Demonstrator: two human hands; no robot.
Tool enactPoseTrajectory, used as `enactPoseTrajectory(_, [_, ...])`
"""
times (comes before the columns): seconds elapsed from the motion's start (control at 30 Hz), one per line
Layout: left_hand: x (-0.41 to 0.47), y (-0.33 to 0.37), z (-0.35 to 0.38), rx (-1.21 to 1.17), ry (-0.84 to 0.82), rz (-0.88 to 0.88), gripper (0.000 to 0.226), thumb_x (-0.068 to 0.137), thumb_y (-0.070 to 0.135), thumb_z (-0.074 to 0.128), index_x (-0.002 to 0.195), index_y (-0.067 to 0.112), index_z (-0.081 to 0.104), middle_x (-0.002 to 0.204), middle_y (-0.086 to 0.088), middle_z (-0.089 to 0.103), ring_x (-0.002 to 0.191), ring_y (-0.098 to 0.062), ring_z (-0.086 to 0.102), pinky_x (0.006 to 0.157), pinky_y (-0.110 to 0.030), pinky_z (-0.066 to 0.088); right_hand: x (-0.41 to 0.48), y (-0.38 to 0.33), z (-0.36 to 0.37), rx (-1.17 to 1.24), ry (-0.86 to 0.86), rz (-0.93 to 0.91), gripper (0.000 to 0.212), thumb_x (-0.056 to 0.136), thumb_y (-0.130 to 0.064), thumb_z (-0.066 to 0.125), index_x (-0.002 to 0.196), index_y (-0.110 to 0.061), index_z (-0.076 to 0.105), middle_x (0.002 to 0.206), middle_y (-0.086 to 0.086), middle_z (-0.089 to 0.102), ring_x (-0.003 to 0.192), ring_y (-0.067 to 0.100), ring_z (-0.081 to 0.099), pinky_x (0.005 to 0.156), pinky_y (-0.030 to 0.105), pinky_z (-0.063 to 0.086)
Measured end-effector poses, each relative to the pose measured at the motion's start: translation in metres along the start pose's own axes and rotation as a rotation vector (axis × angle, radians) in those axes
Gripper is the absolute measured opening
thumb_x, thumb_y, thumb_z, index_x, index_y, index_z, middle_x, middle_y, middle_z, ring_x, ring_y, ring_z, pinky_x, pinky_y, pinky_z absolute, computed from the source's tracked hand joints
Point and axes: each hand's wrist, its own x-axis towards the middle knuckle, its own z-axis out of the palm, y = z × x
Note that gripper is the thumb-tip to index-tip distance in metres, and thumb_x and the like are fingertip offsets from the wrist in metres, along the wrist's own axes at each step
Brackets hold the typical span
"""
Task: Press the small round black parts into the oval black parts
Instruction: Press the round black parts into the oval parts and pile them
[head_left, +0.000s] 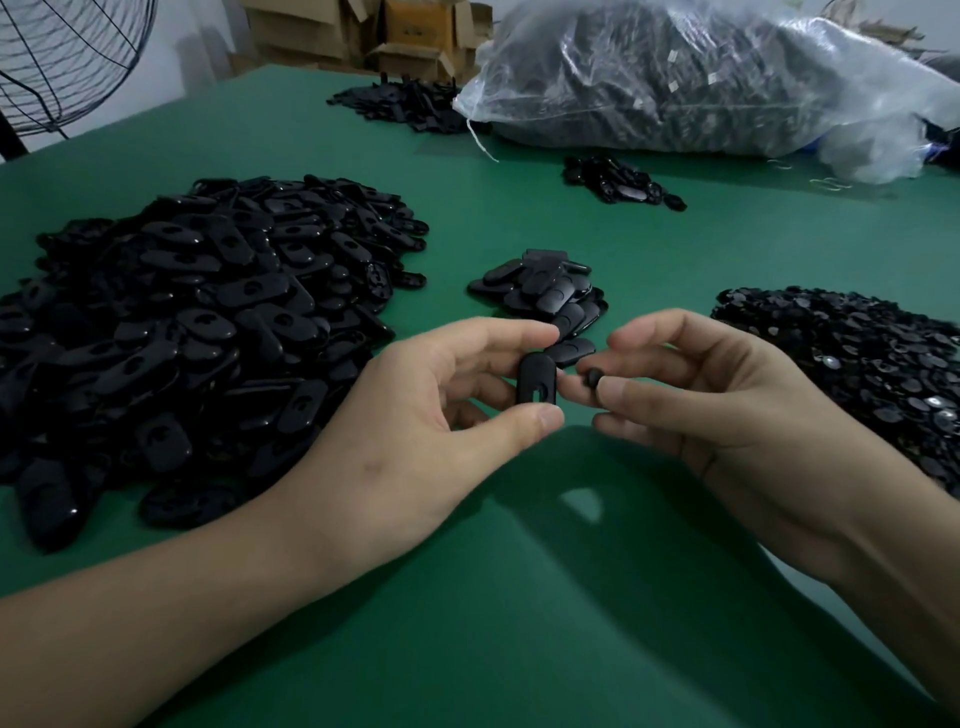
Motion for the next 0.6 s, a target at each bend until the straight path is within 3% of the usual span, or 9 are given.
enactPoseTrajectory(0.23, [0.0007, -0.0020, 0.0011, -0.058, 0.005, -0.018, 0.045, 0.081, 0.012, 0.083, 0.121, 0.025, 0.067, 0.101, 0.005, 0.079, 0.090, -0.014, 0.075, 0.083, -0.033, 0.059, 0.0000, -0.0010, -0.0006, 0.011, -0.002, 0.012, 0.030, 0.056, -0.011, 0.085, 0.083, -0.021, 0.075, 0.092, 0.011, 0.078, 0.092, 0.028, 0.077, 0.067, 0.024, 0.059])
enactPoseTrajectory(0.4, [0.0007, -0.0029, -0.0011, -0.083, 0.004, 0.008, 0.025, 0.093, 0.006, 0.070, 0.114, 0.020, 0.071, 0.098, 0.002, 0.079, 0.086, -0.010, 0.075, 0.067, -0.018, 0.057, -0.0001, -0.0008, 0.0004, 0.024, -0.006, 0.016, 0.030, 0.056, -0.010, 0.084, 0.082, -0.021, 0.075, 0.089, 0.010, 0.077, 0.091, 0.028, 0.077, 0.067, 0.024, 0.059])
enactPoseTrajectory(0.53, [0.0019, -0.0057, -0.0032, -0.109, 0.072, -0.002, 0.014, 0.093, 0.006, 0.071, 0.104, 0.014, 0.068, 0.094, -0.003, 0.077, 0.085, -0.017, 0.077, 0.070, -0.025, 0.061, -0.0006, -0.0016, 0.0011, 0.032, -0.010, 0.014, 0.029, 0.056, -0.009, 0.084, 0.081, -0.021, 0.075, 0.088, 0.010, 0.077, 0.091, 0.028, 0.077, 0.067, 0.024, 0.059])
enactPoseTrajectory(0.6, [0.0026, -0.0066, -0.0046, -0.051, 0.087, 0.001, 0.016, 0.091, 0.014, 0.074, 0.105, 0.020, 0.069, 0.092, 0.002, 0.078, 0.087, -0.013, 0.075, 0.075, -0.028, 0.061, -0.0007, -0.0017, 0.0010, 0.032, -0.010, 0.016, 0.029, 0.056, -0.009, 0.085, 0.081, -0.021, 0.075, 0.088, 0.010, 0.077, 0.091, 0.028, 0.077, 0.067, 0.024, 0.059])
